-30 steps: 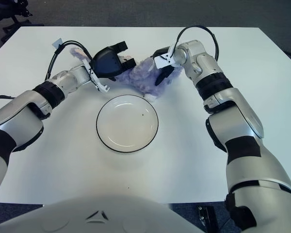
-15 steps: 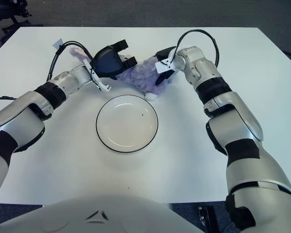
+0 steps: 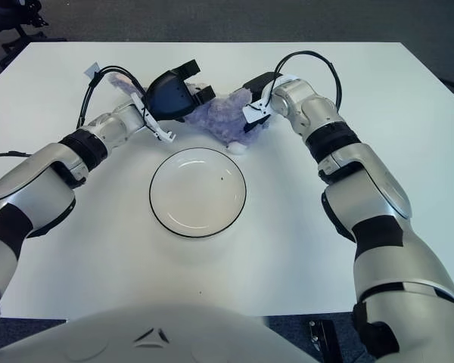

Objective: Put the doll into the plate.

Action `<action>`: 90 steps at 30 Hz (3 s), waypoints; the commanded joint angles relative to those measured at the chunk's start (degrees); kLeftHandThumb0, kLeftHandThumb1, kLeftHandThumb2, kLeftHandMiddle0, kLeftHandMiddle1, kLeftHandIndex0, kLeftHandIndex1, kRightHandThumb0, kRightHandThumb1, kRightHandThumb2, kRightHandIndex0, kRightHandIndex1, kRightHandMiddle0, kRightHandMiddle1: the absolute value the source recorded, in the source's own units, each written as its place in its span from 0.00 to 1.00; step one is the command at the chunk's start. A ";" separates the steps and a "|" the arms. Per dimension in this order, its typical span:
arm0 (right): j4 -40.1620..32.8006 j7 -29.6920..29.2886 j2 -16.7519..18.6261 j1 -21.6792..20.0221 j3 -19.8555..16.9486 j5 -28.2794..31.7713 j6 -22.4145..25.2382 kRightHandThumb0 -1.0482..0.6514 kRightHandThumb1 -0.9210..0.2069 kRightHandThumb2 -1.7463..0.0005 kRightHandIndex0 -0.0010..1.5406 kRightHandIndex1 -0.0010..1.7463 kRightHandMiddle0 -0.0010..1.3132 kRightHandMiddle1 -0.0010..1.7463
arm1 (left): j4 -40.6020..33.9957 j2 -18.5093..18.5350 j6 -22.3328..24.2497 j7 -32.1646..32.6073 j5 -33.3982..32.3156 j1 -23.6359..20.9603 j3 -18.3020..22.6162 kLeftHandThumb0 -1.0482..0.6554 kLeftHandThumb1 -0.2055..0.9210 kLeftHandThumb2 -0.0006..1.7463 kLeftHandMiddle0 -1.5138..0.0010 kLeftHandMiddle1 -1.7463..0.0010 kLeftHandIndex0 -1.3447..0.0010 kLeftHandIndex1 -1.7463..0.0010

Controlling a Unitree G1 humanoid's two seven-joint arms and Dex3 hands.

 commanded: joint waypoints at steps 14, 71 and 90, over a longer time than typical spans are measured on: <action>2.10 -3.12 3.73 4.62 1.84 -3.00 8.30 0.22 0.00 0.94 0.55 0.02 0.36 0.06 | -2.94 -0.45 -0.04 -1.78 0.24 0.49 0.15 0.61 1.00 0.05 0.59 0.32 0.53 0.31; 7.37 -38.51 -0.99 13.31 -12.74 9.83 -4.69 0.62 0.51 0.26 0.37 1.00 0.30 1.00 | -11.07 11.73 -26.43 19.07 -32.57 22.32 37.84 0.35 1.00 0.27 0.66 0.80 0.83 0.63; 2.30 -38.73 -5.02 12.75 -15.88 9.89 -2.14 0.62 0.49 0.28 0.38 0.97 0.28 1.00 | -8.96 11.30 -25.29 21.38 -39.75 24.23 49.74 0.33 1.00 0.28 0.69 0.80 0.83 0.62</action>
